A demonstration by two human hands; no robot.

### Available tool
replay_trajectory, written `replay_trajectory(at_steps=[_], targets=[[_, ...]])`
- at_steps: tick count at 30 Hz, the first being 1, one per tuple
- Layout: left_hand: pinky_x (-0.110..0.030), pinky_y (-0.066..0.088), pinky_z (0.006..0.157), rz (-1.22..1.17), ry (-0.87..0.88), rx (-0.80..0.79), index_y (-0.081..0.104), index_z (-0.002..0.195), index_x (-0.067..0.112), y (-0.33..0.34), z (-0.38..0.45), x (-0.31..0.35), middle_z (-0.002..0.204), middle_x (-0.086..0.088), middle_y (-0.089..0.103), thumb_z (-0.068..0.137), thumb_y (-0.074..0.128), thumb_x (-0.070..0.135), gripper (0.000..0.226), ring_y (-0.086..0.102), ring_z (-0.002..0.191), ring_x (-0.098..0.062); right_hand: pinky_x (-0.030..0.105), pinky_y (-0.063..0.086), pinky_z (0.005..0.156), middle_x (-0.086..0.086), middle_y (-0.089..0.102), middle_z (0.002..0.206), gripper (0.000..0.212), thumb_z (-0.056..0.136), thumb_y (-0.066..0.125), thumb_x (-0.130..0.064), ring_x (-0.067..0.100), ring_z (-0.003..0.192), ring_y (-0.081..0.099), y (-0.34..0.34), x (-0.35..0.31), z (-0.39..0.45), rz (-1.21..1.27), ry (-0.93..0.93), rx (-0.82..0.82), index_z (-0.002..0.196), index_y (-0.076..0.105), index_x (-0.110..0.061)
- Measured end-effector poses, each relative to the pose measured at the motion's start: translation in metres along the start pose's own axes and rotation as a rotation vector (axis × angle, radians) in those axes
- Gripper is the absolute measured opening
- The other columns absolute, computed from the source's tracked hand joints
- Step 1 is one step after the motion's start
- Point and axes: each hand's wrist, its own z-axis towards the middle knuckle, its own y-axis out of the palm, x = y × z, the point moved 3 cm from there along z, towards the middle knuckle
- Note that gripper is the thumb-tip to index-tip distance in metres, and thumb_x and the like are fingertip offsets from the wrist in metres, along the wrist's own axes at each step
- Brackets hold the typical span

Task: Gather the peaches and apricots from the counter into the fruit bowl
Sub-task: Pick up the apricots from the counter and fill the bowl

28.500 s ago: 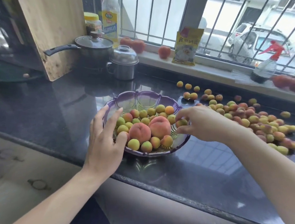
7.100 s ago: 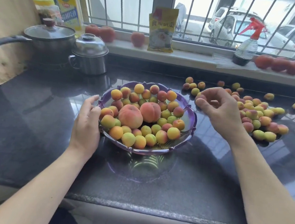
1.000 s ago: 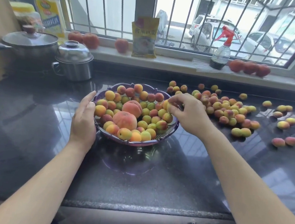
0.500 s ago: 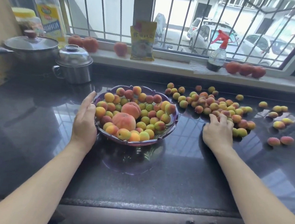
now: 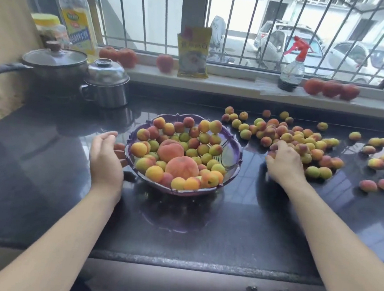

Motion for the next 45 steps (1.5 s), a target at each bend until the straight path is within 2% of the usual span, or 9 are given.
replay_trajectory(at_steps=[4,9,14,17,19,26,32,40,45], targets=[[-0.027,0.056,0.083,0.103,0.06,-0.171,0.071,0.108,0.028,0.01,-0.002,-0.006,0.105,0.005,0.073,0.096,0.045,0.037,0.03,0.068,0.098,-0.012,0.021,0.052,0.078,-0.007,0.065,0.098,0.021,0.096,0.067,-0.03,0.006,0.089,0.062,-0.026,-0.059,-0.015,0.43,-0.259,-0.014,0.112,0.061,-0.019],[-0.045,0.057,0.107,0.061,-0.01,-0.188,0.076,0.121,0.026,0.004,0.002,-0.009,0.125,-0.002,0.077,0.09,0.051,0.03,0.039,0.072,0.119,-0.02,0.037,0.05,0.089,-0.009,0.063,0.099,0.013,0.094,0.066,-0.029,0.018,0.1,0.056,-0.003,-0.107,-0.021,0.016,-0.56,-0.262,0.106,0.066,-0.026],[-0.027,0.06,0.097,0.012,-0.016,-0.228,0.064,0.136,0.026,0.009,-0.006,-0.006,0.129,0.006,0.071,0.098,0.043,0.013,0.045,0.072,0.111,-0.002,0.038,0.057,0.081,-0.001,0.07,0.093,0.016,0.097,0.061,-0.022,0.018,0.089,0.065,-0.014,-0.089,-0.013,0.336,-0.335,-0.065,0.104,0.073,-0.014],[-0.049,0.058,0.104,-0.012,-0.024,-0.219,0.066,0.128,0.035,0.003,-0.004,-0.007,0.132,-0.01,0.067,0.08,0.045,0.02,0.054,0.068,0.125,-0.031,0.03,0.055,0.078,0.002,0.068,0.1,0.017,0.098,0.058,-0.016,0.02,0.093,0.063,-0.017,-0.061,0.001,0.329,-0.184,0.011,0.105,0.073,-0.012],[-0.059,0.055,0.107,-0.006,-0.011,-0.223,0.068,0.123,0.038,-0.001,-0.002,-0.008,0.133,-0.015,0.065,0.079,0.046,0.02,0.053,0.064,0.128,-0.041,0.033,0.053,0.083,0.004,0.067,0.108,0.021,0.097,0.055,-0.011,0.023,0.101,0.062,-0.011,-0.039,0.012,0.261,-0.113,0.022,0.106,0.073,-0.014],[-0.059,0.054,0.11,0.025,-0.026,-0.214,0.069,0.124,0.04,0.003,0.001,-0.008,0.135,-0.008,0.068,0.084,0.05,0.029,0.045,0.068,0.126,-0.027,0.05,0.035,0.112,0.013,0.033,0.157,0.052,0.101,0.047,-0.026,0.04,0.138,0.037,0.03,-0.001,0.024,-0.278,-0.086,-0.07,0.152,0.039,-0.02],[-0.058,0.055,0.109,0.054,-0.015,-0.208,0.07,0.124,0.04,0.002,0.003,-0.012,0.135,-0.004,0.07,0.086,0.052,0.033,0.042,0.069,0.126,-0.025,0.045,0.049,0.092,0.017,0.046,0.134,0.037,0.1,0.055,-0.025,0.039,0.115,0.053,0.031,-0.005,0.036,-0.244,-0.156,0.004,0.134,0.052,-0.013],[-0.056,0.057,0.108,0.05,0.001,-0.218,0.069,0.126,0.04,0.002,0.003,-0.013,0.135,-0.001,0.069,0.088,0.051,0.034,0.043,0.069,0.125,-0.022,0.032,0.041,0.07,0.012,0.06,0.109,0.016,0.098,0.06,-0.022,0.025,0.088,0.054,0.018,-0.014,0.039,-0.261,-0.217,-0.061,0.109,0.055,-0.012],[-0.055,0.057,0.108,0.044,0.008,-0.214,0.069,0.128,0.036,0.004,0.004,-0.014,0.133,-0.001,0.07,0.087,0.051,0.031,0.045,0.069,0.124,-0.023,0.026,0.047,0.071,0.002,0.066,0.099,0.021,0.093,0.065,-0.034,0.015,0.087,0.062,-0.017,-0.063,0.024,0.274,-0.178,0.035,0.105,0.061,-0.017]])
